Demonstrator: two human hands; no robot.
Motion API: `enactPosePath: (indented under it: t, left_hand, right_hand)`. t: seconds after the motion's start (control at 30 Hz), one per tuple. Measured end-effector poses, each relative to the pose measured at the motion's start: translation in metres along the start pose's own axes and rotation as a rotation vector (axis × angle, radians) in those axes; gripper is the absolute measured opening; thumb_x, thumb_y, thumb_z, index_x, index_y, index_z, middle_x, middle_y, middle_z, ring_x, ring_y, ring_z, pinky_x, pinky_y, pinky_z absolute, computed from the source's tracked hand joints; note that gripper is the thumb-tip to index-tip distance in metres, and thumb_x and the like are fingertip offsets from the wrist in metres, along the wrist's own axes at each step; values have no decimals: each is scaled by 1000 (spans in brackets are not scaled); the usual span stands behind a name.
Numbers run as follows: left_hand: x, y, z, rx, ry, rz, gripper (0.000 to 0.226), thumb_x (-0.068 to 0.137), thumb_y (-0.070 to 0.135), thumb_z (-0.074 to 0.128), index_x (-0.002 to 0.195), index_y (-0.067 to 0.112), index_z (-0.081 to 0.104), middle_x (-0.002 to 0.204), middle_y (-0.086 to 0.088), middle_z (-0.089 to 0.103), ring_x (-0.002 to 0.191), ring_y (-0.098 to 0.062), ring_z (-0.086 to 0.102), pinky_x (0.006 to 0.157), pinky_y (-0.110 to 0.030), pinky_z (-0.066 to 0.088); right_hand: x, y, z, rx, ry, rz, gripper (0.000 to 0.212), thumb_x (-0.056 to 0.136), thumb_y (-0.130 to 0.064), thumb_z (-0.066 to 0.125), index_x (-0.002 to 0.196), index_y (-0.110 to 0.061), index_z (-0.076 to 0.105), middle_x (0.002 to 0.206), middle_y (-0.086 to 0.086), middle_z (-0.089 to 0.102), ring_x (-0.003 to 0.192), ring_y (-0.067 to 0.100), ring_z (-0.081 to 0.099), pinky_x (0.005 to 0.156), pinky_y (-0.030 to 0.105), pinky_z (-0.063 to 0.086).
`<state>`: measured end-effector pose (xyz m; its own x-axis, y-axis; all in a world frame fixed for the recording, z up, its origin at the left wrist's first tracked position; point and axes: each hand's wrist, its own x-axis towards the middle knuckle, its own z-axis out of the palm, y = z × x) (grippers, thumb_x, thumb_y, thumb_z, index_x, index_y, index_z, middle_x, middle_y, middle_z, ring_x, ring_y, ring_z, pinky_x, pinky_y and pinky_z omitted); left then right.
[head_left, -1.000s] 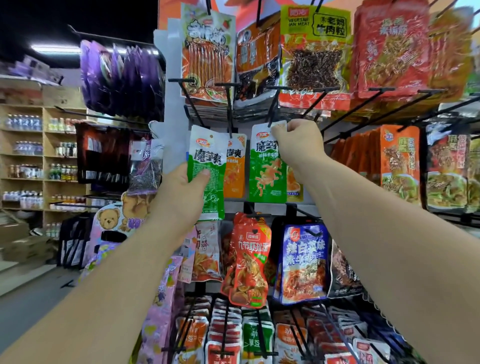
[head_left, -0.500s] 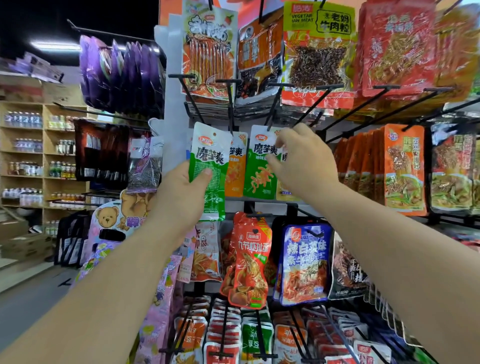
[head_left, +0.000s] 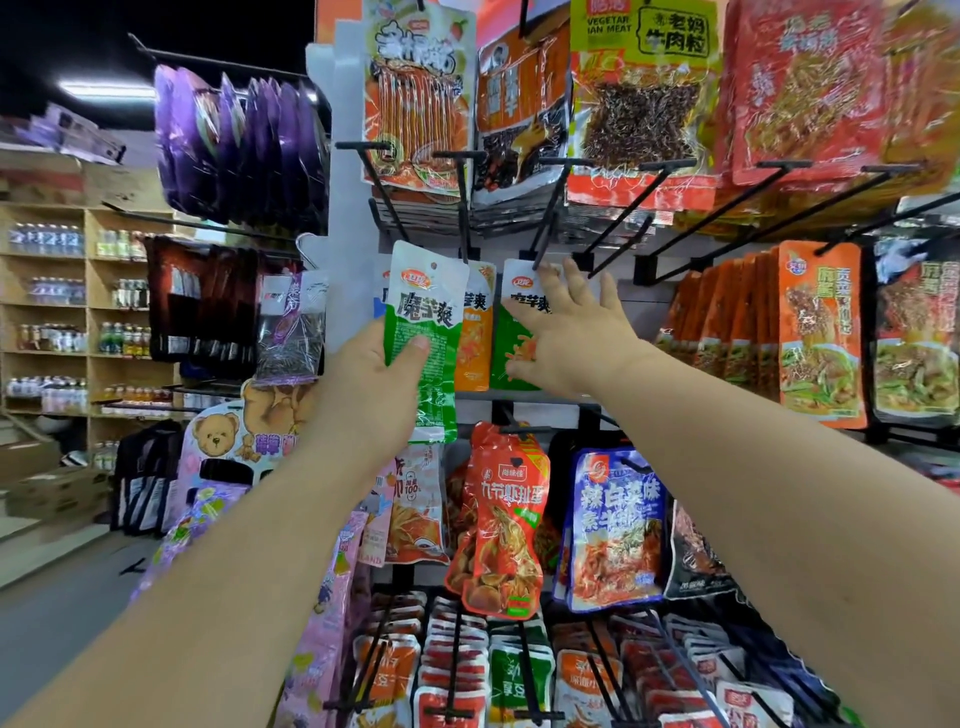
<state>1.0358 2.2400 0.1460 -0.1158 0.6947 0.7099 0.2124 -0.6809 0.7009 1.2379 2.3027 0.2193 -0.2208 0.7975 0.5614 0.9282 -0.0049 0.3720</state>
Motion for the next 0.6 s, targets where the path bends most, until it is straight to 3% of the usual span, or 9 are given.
enactPosePath:
  t: [0.17,0.23,0.3,0.33,0.37,0.4,0.5,0.53,0.6]
  left_hand:
    - [-3,5,1,-8,0,12,21,111,28,49,122,39,62,108,30,67,91,17,59,71,-8,41]
    - [-4,8,1,-16,-9,-3,22,111,29,49,123,40,62,115,26,68,106,8,60,83,-18,43]
    - [-5,14,1,-22,-19,-10,21,111,31,48,118,45,62,118,27,68,112,5,59,91,-24,43]
    - [-7,18,1,-25,-23,-4,21,111,31,48,115,47,62,118,27,68,113,6,59,93,-24,43]
    - [-8,22,2,-43,-23,9,21,111,31,49,114,47,63,118,27,70,113,6,60,95,-25,44]
    - [-8,27,4,-77,-30,21,22,111,30,49,116,44,64,119,24,72,114,4,63,97,-26,46]
    - [-16,46,13,-353,-114,-30,23,109,21,50,122,26,68,115,9,78,110,-11,72,92,-31,57]
    - [-21,54,17,-464,-136,-104,20,107,20,53,120,19,69,110,2,79,103,-17,75,84,-33,59]
    - [-29,64,25,-568,-208,-239,17,103,23,58,111,9,64,87,-8,73,67,-21,73,56,-28,54]
  right_hand:
    - [-5,1,-15,78,-62,6,77,99,-70,40,164,-40,11,173,7,-9,158,36,-13,125,65,1]
    - [-16,1,-26,232,-10,5,60,103,-61,42,156,-32,39,167,12,27,154,37,23,121,58,27]
    - [-30,3,-37,579,120,17,49,106,-53,43,118,-12,68,115,15,67,105,32,62,94,46,52]
    - [-38,2,-43,795,149,20,53,107,-52,45,103,-4,68,92,16,68,82,32,62,83,46,55]
    - [-45,1,-48,981,143,16,58,106,-52,46,104,1,68,87,20,68,77,37,62,84,52,57]
    - [-51,-1,-53,1120,130,12,59,105,-54,48,112,0,69,98,22,72,87,42,65,90,56,57]
    - [-62,-3,-62,1450,65,24,56,103,-60,46,120,-14,73,115,7,75,107,29,70,97,52,57]
    - [-64,-2,-66,1603,49,50,59,103,-62,43,121,-14,73,116,6,76,110,29,70,96,50,57]
    - [-70,1,-72,1897,15,63,66,106,-61,33,129,-10,69,122,13,74,118,36,67,97,46,56]
